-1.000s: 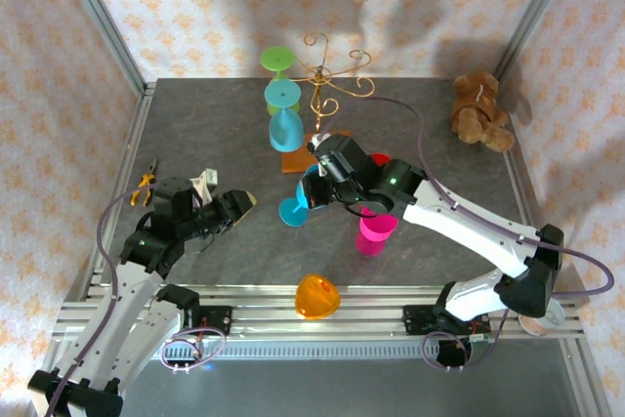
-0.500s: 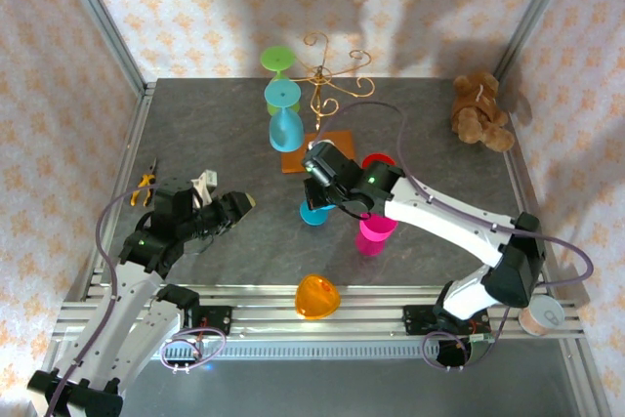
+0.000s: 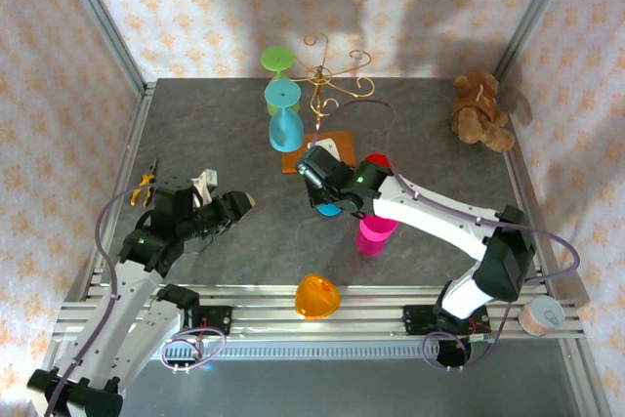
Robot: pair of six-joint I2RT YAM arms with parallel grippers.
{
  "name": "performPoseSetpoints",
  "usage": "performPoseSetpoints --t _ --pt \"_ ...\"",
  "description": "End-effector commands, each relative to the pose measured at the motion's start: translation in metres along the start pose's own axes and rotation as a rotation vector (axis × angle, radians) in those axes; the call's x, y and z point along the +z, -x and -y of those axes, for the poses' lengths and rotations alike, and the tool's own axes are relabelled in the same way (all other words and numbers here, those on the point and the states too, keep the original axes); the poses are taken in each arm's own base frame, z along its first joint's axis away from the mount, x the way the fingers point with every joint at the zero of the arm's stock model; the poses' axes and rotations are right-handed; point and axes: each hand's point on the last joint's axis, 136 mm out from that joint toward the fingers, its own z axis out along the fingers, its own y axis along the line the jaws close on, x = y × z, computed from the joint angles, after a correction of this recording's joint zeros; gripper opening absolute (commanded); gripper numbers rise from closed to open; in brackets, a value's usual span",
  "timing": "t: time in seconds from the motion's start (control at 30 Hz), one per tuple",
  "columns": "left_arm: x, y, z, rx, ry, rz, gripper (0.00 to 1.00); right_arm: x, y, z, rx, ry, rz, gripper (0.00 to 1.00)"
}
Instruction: Take the wine glass off the wine glass rack
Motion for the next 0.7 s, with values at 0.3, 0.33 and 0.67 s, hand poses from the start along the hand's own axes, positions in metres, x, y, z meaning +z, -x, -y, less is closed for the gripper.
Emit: performPoseSetpoints --t 0.3,0.33,0.67 --pt "-0.006 0.006 0.003 0.031 0.015 0.028 0.40 0.021 0.001 0.012 -0.033 -0.112 0.015 0.00" --pt "-0.006 0.005 0.003 0.032 0.014 0.028 0.40 0.022 0.001 0.012 -0.031 -0.111 0.015 0.00" --pt "-0.006 0.005 0.001 0.034 0.022 0.028 0.40 0.025 0.002 0.012 -0.023 -0.114 0.009 0.05"
